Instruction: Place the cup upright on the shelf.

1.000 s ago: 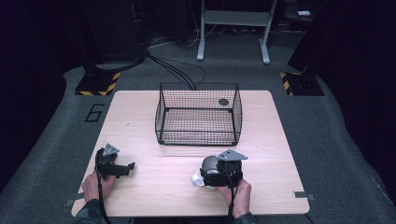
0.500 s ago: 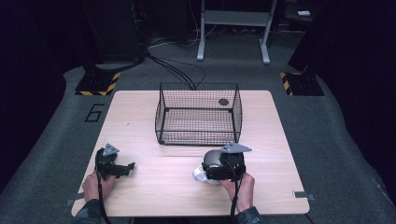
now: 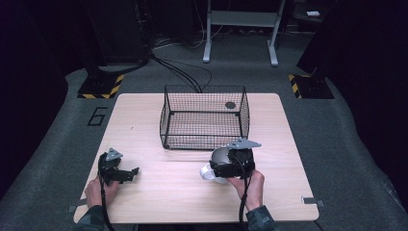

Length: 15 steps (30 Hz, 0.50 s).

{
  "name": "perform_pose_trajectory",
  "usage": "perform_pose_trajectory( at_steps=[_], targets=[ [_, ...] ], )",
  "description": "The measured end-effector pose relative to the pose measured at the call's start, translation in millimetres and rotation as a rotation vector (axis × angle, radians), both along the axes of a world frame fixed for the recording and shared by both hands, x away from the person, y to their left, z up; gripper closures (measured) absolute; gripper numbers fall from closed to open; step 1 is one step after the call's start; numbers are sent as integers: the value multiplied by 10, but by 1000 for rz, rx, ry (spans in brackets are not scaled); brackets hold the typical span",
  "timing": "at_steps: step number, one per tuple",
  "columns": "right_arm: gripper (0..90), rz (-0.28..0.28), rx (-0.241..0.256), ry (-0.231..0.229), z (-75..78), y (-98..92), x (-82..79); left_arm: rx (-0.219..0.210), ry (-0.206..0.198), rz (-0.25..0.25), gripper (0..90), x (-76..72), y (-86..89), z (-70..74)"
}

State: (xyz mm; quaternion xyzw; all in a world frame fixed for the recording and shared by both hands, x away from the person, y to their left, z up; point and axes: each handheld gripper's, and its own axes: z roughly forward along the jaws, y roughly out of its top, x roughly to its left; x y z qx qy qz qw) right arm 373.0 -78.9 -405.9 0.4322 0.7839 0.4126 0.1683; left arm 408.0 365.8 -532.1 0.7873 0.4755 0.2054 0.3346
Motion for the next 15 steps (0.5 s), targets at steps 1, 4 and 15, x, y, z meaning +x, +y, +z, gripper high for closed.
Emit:
perform_pose_trajectory(
  at_steps=[1,4,15],
  targets=[
    [60,-4,2,3,13,-2,6,0,0,0,0,0,0,0],
    [60,-2,1,-5,51,-15,41,0,2,-2,0,0,2,1],
    [60,-1,3,-22,229,-14,140,0,3,-2,0,0,1,2]
  ],
)
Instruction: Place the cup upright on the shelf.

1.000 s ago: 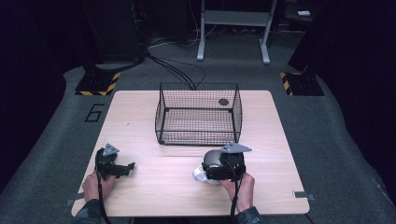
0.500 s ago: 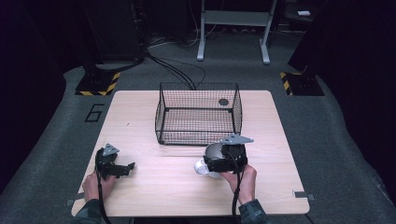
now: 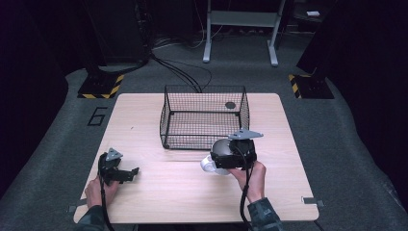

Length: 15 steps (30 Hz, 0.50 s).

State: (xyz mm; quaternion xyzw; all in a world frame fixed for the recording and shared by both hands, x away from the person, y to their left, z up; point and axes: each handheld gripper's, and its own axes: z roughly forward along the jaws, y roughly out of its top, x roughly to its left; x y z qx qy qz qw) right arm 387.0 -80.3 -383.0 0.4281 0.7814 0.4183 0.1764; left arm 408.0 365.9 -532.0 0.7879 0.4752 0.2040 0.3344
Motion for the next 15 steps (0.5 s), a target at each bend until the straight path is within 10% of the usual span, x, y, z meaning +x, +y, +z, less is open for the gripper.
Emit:
perform_pose_trajectory(
  at_steps=[15],
  targets=[
    [59,0,8,-18,238,-11,184,1,-2,1,0,0,-1,-1]
  ],
)
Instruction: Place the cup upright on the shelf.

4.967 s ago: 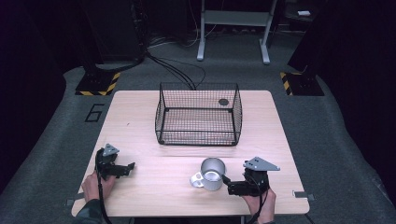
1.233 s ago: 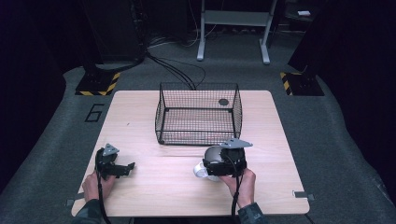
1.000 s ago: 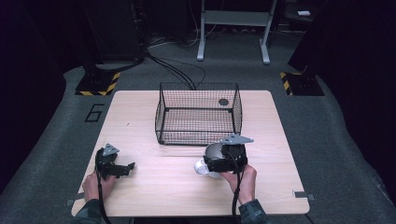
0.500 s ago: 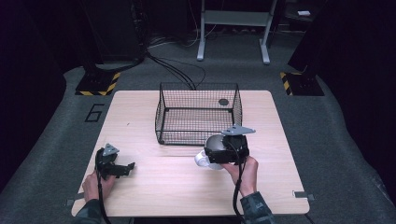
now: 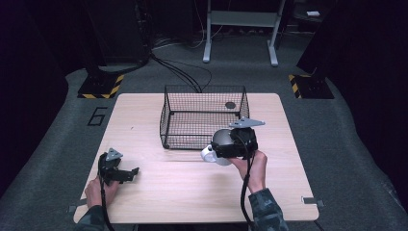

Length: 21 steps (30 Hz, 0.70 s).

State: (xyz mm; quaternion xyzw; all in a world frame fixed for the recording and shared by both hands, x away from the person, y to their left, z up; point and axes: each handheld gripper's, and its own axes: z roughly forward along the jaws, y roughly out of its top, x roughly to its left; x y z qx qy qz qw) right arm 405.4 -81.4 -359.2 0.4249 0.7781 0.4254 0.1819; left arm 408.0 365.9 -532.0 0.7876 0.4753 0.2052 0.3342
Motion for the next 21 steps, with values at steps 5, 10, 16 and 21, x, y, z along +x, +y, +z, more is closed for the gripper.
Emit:
perform_pose_trajectory(
  at_steps=[5,10,16,21],
  targets=[
    [59,-1,-5,-5,73,5,64,-10,-1,5,0,0,-6,-3],
    [59,8,-16,-10,128,24,132,-10,-4,8,0,0,-8,-5],
    [60,11,-25,-15,202,66,214,-10,-4,7,0,0,-7,-5],
    [60,19,-40,-31,280,94,284,-11,-4,7,0,0,-7,-5]
  ],
)
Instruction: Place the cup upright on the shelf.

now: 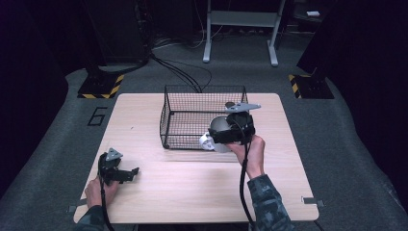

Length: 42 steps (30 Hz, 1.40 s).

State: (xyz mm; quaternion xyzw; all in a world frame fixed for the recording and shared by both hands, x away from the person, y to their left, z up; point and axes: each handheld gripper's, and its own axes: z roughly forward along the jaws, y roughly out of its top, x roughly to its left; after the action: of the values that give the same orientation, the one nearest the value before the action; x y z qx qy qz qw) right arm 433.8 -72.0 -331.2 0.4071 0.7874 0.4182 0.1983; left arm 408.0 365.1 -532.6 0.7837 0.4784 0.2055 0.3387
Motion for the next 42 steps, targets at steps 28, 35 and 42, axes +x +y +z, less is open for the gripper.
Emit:
perform_pose_trajectory(
  at_steps=[28,35,42],
  targets=[
    [60,-17,-12,25,128,89,568,-1,0,0,0,1,1,0],
    [60,-27,-19,34,97,111,725,1,0,-1,0,1,2,0],
    [59,-65,-16,47,14,129,900,0,0,-1,0,1,2,0]
  ],
)
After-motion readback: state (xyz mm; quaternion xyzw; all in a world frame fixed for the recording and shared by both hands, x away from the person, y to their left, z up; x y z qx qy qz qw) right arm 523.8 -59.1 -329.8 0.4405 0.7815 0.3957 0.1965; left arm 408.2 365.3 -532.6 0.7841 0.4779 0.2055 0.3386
